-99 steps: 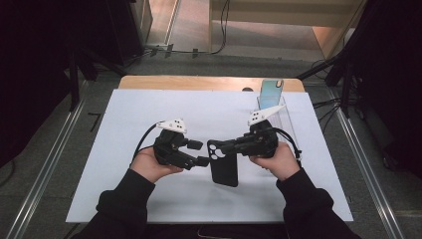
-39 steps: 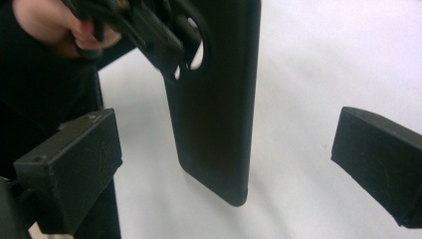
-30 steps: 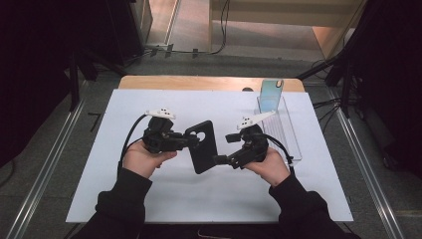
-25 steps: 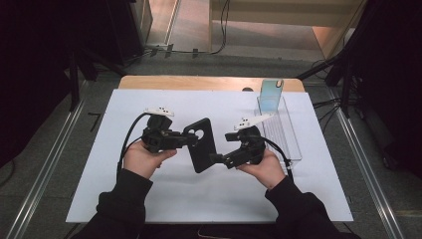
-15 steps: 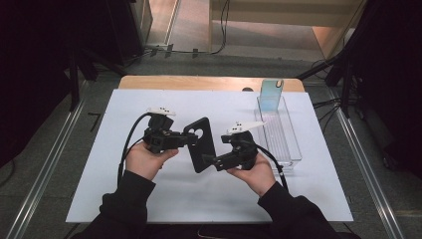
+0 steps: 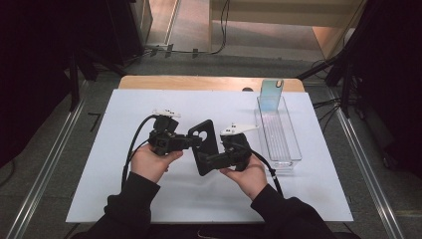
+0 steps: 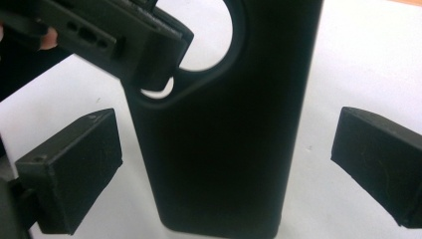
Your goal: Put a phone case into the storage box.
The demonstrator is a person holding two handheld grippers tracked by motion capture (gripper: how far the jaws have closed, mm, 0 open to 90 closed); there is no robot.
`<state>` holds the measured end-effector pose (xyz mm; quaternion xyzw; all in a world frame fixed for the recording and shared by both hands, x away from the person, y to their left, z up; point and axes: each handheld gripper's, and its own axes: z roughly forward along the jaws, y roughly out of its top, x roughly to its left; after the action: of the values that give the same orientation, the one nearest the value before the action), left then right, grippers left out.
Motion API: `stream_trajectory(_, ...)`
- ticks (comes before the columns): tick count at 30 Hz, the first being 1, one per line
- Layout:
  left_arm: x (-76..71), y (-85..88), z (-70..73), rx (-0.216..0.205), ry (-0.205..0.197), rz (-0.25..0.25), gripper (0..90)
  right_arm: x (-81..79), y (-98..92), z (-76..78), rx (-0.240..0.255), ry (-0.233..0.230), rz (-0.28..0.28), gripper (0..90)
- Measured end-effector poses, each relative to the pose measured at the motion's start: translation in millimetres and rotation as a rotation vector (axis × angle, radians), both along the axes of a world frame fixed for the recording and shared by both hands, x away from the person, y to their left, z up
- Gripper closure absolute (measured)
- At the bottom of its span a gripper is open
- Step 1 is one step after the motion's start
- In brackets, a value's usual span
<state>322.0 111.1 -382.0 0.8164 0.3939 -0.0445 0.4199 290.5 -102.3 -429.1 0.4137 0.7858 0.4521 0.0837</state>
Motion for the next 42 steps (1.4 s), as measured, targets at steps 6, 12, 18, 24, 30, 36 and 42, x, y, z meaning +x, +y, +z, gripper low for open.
stream_trajectory(6, -2.1, -4.6, -0.9, -0.005, 0.002, -0.010, 76.8, 0.8, 5.8, -2.1, 0.000, -0.005, -0.010, 0.0)
stream_trajectory(12, -5.5, -10.5, -1.4, -0.003, -0.002, -0.015, 76.7, -0.8, 11.9, -3.1, -0.005, -0.021, -0.031, 8.2)
stream_trajectory(18, -6.3, -10.6, -0.7, -0.001, -0.008, -0.026, 76.5, -1.7, 11.3, -2.2, -0.014, -0.034, -0.025, 12.2)
stream_trajectory(24, -7.5, -8.7, 3.4, -0.023, -0.017, -0.038, 73.5, -2.4, 10.3, 0.6, -0.013, -0.049, -0.012, 12.9)
stream_trajectory(30, -6.6, -2.2, 7.7, -0.050, -0.010, -0.037, 61.5, 0.7, 6.7, -1.8, -0.022, -0.033, -0.021, 12.9)
stream_trajectory(36, -6.4, 4.3, 10.7, -0.082, 0.000, -0.048, 50.3, 5.5, -1.7, -2.6, -0.028, -0.032, -0.039, 12.9)
stream_trajectory(42, -6.3, 8.6, 3.5, -0.067, -0.054, -0.120, 36.2, 10.4, -10.7, -3.1, -0.028, -0.021, -0.048, 12.8)
